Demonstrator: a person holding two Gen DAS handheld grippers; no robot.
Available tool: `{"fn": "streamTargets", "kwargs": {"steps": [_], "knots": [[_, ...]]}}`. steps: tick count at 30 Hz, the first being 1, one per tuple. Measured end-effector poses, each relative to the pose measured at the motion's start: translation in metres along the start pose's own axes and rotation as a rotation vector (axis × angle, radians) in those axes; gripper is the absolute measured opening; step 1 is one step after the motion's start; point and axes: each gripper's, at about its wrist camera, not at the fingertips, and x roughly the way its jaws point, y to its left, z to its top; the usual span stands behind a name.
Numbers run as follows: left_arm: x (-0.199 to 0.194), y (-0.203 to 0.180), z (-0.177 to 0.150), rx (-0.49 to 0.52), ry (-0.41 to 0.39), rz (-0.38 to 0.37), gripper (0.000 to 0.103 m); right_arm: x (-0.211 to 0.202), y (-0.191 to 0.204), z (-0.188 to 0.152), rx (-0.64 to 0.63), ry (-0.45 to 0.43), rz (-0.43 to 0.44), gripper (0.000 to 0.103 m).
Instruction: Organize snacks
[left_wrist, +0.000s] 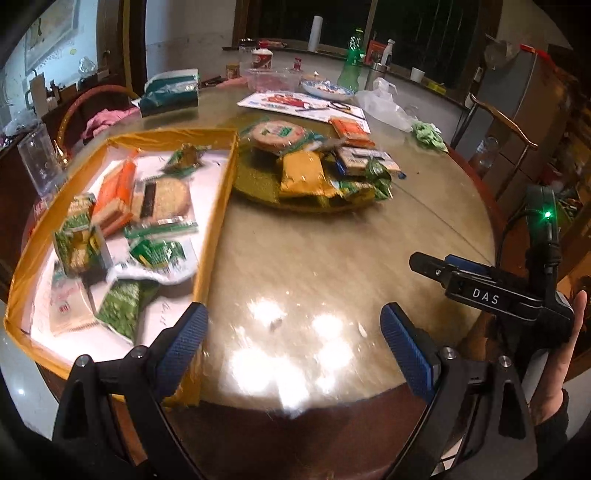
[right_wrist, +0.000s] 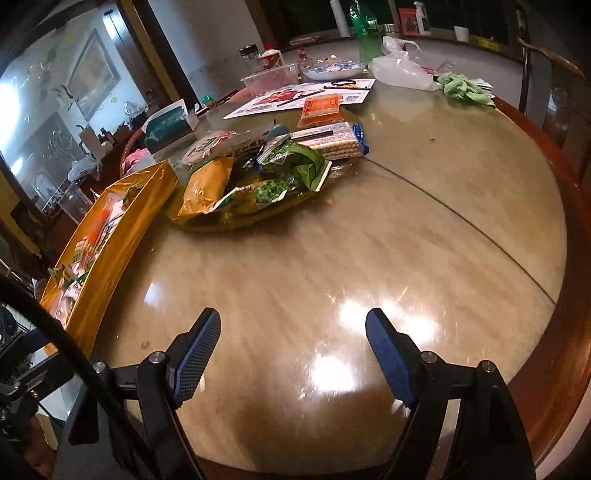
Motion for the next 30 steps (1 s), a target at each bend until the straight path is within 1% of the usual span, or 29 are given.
{"fn": "streamTargets", "kwargs": {"steps": [3, 12, 22, 30], "knots": [[0.003, 0.004, 0.01, 0.001, -0.005, -0.016, 0.095, 0.007, 0.001, 0.008, -0.002, 0.014, 0.001, 0.081], [0.028, 0.022, 0.036, -0.034, 0.003, -0.043, 0.094, 0.032, 0.014, 0.036, -0.012, 0.044, 0.062, 0.081], [0.034, 0.024, 0.038, 0.011, -0.012, -0.026, 0.094, 0.047, 0.032, 0.046, -0.057, 0.036, 0.073, 0.081], [0.034, 0.028, 0.041, 0.002, -0.004, -0.016, 0.094, 0.05, 0.034, 0.05, -0.057, 0.036, 0.074, 0.081]]}}
